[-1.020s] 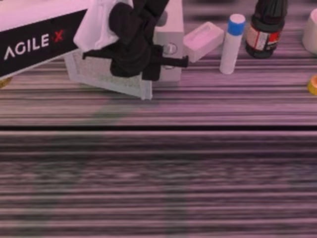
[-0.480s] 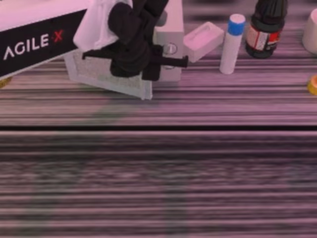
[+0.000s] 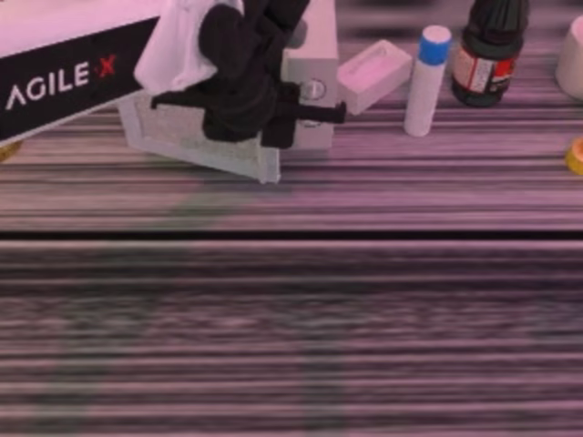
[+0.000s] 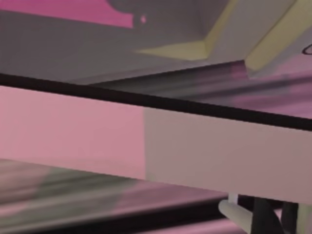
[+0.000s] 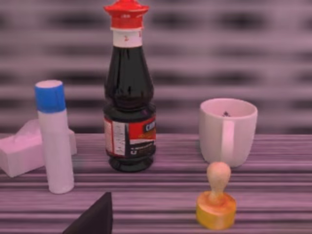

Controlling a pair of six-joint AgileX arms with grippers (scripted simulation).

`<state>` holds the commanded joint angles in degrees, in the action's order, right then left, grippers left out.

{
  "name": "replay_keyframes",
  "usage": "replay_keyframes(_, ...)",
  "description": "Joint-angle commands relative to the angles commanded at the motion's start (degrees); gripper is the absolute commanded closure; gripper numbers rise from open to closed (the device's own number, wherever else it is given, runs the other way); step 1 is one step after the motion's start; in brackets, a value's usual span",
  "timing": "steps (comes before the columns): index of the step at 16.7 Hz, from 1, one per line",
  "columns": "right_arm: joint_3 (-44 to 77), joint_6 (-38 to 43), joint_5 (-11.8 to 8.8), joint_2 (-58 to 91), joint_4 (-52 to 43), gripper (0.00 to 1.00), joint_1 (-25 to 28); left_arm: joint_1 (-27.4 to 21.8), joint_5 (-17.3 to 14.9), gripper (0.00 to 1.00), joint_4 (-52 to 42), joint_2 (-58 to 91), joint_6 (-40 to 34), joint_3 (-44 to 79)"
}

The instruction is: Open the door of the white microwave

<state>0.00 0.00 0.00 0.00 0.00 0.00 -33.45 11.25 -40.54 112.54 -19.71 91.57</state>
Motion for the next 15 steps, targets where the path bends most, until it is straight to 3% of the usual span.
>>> replay_keyframes(10,0.0,0.0,0.0,0.0,0.0,0.0,0.0,1.2,-3.5,1.0,2.9,-4.9,6.5,-6.9)
replay_keyframes(15,0.0,0.0,0.0,0.0,0.0,0.0,0.0,1.2,-3.6,1.0,3.0,-5.0,6.6,-7.0)
